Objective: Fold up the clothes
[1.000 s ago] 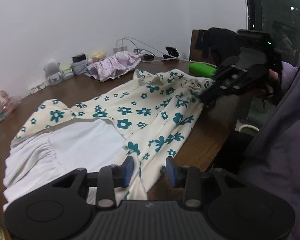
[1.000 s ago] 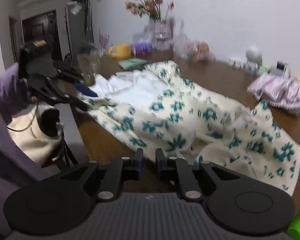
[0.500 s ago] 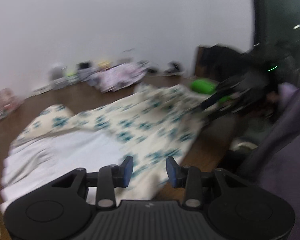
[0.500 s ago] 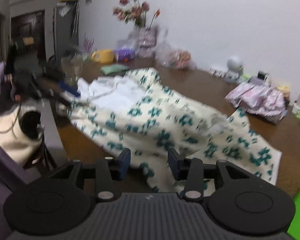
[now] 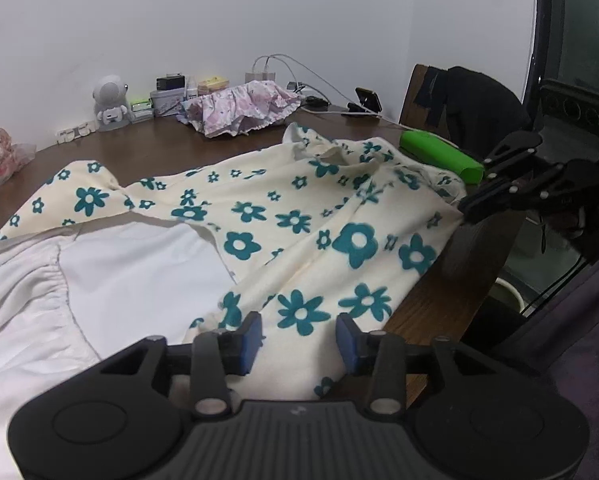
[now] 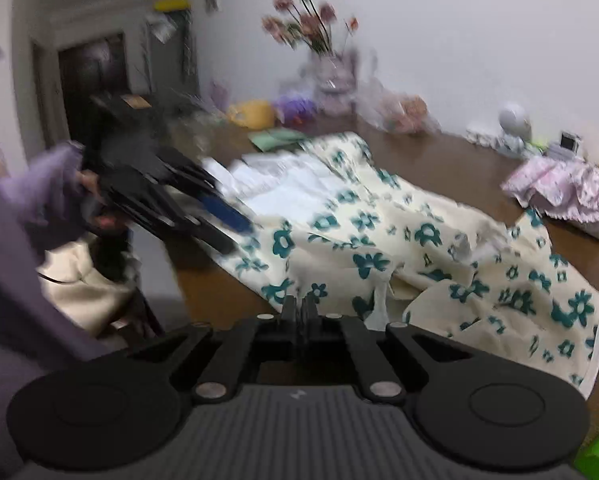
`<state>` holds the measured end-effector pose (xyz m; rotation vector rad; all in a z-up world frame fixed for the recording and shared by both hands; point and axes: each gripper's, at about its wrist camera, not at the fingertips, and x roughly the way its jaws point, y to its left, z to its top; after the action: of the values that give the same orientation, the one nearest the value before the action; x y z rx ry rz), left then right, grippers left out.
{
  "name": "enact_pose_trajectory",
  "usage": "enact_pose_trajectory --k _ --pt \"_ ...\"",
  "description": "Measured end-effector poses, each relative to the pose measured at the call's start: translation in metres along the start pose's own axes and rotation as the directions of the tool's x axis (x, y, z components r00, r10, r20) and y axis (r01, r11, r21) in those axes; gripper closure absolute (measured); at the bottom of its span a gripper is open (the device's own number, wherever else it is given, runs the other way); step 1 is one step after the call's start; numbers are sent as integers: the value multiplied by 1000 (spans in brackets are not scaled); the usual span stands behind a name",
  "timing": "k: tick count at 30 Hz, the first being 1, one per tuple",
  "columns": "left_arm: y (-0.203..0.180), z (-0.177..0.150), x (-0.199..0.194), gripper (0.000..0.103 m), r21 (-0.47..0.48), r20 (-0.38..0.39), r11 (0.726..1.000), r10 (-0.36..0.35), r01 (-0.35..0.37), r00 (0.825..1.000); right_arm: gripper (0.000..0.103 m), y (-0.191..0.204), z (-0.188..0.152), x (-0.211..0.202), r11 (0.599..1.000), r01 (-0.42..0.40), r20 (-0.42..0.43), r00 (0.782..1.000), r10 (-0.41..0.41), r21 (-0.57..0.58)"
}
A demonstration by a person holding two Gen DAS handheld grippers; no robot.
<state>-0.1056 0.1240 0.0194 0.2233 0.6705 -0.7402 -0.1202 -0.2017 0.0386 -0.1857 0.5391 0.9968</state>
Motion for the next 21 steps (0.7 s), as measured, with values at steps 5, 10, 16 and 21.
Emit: enact_pose_trajectory --k 5,10,16,21 --pt "-4 1 3 54 44 -1 999 3 -3 1000 96 -2 -3 13 999 43 -60 997 -43 -1" --pt "-1 1 1 101 58 -7 998 0 1 1000 61 1 5 25 996 88 1 996 -88 -13" --pt "-10 5 -22 103 87 4 995 -51 51 999 101 2 3 35 997 70 -9 997 -71 -44" --pt "-15 -4 -46 103 57 42 994 -100 98 994 101 6 1 7 999 -15 10 1000 16 -32"
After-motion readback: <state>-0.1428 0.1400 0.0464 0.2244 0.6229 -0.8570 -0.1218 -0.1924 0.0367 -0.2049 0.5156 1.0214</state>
